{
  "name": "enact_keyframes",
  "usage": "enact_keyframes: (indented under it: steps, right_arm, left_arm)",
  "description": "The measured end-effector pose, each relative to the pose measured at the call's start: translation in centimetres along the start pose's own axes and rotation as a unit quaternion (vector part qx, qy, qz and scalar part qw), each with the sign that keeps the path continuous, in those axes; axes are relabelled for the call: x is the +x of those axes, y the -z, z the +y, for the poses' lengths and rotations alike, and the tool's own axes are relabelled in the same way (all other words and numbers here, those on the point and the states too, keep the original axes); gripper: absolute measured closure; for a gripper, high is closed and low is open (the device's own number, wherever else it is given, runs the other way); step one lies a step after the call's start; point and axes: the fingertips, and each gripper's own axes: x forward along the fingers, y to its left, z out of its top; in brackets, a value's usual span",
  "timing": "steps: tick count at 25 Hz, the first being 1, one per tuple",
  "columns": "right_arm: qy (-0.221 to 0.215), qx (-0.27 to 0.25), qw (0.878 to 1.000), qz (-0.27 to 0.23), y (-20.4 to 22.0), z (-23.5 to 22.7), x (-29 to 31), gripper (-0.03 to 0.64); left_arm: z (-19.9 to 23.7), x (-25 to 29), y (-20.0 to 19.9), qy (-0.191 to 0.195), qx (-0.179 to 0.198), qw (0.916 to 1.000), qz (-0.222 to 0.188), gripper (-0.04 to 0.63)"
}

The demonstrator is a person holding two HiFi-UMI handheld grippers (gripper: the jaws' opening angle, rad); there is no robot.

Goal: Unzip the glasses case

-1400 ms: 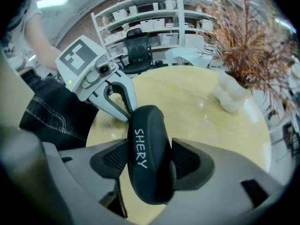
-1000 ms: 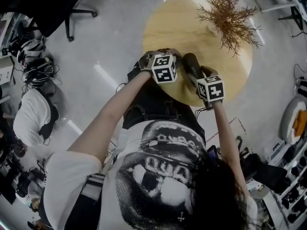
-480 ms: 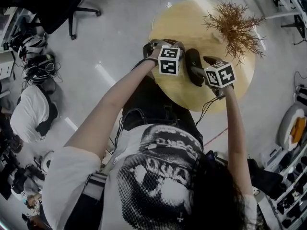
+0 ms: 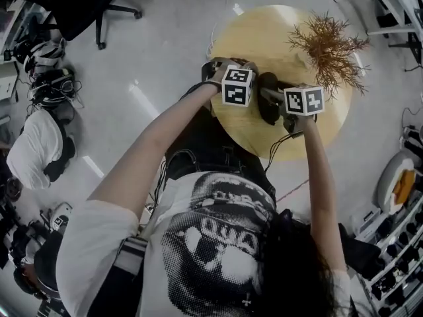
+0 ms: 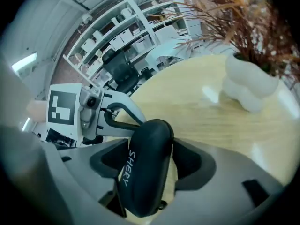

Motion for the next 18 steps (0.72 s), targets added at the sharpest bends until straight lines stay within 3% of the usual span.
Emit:
enact_keyframes:
  steps: [5,15,18]
  right_arm:
    - [-0.017,0.08,0.995,-0.051,0.3,0.0,-0.1,0.328]
    - [-0.004,0.087,0.994,-0.066,0.3,0.1,0.0,0.33]
    - [-0.002,0.083,0.994,-0.067,0.3,0.2,0.0,0.33]
  left_arm:
    - [-0.7,-0.5,0.4,0.015,-0.042,0.9989,-0.014,0.568]
    - [-1.1,-1.6,0.5,0.056,-0.12,0.99,-0.047,0.568]
    - [-1.0,-1.5,0.6,0.045,-0.118,0.9909,-0.048,0.568]
